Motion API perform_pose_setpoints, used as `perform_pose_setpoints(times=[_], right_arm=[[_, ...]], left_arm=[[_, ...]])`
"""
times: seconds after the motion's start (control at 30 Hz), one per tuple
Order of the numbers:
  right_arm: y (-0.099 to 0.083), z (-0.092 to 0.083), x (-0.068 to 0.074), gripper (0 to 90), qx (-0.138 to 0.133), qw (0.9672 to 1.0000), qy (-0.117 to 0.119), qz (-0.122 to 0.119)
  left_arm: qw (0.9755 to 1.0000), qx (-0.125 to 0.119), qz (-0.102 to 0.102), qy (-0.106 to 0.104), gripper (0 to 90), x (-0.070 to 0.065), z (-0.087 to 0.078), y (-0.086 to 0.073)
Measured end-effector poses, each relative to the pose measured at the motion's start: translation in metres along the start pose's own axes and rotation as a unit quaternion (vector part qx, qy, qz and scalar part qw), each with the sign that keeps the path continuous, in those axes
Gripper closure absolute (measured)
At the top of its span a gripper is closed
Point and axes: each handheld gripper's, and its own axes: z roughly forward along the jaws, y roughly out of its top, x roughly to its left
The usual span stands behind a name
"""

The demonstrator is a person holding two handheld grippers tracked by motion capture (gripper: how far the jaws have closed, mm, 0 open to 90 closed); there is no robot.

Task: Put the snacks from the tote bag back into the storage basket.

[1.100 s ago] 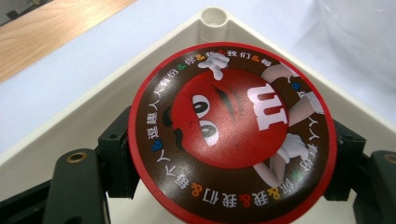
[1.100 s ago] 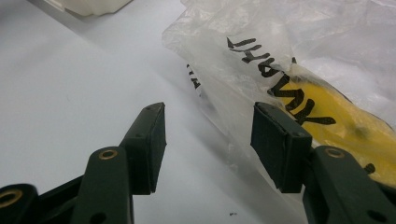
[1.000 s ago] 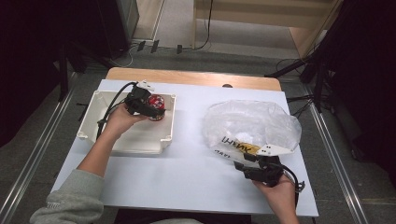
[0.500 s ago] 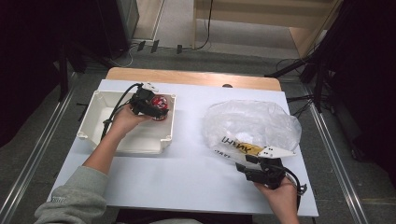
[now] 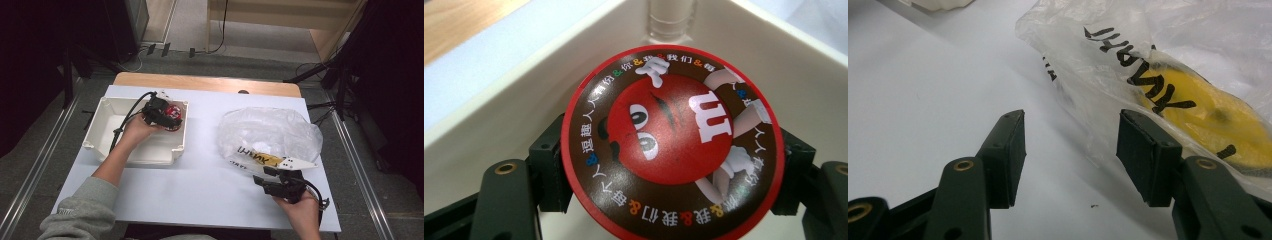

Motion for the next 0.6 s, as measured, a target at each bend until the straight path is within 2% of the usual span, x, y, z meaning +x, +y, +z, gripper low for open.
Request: perform_pose_setpoints(times=[0.43, 0.5, 0.6], right_arm=[[-0.0002, -0.0002, -0.0001, 46.2, 0.001, 1.0, 0.0, 0.0], [-0.0001, -0.0002, 0.0, 46.2, 0.001, 1.0, 0.0, 0.0], [0.0001, 0.0001, 0.0002, 46.2, 0.0, 1.0, 0.001, 0.001]], left_arm=[[0.9998, 0.002, -0.011, -0.017, 24.6, 0.0032, -0.0006, -0.0024], [0.9994, 0.004, -0.023, -0.025, 22.6, 0.004, -0.0015, -0.0022], [0.9991, 0.006, -0.031, -0.029, 18.0, 0.005, -0.0037, -0.0017]])
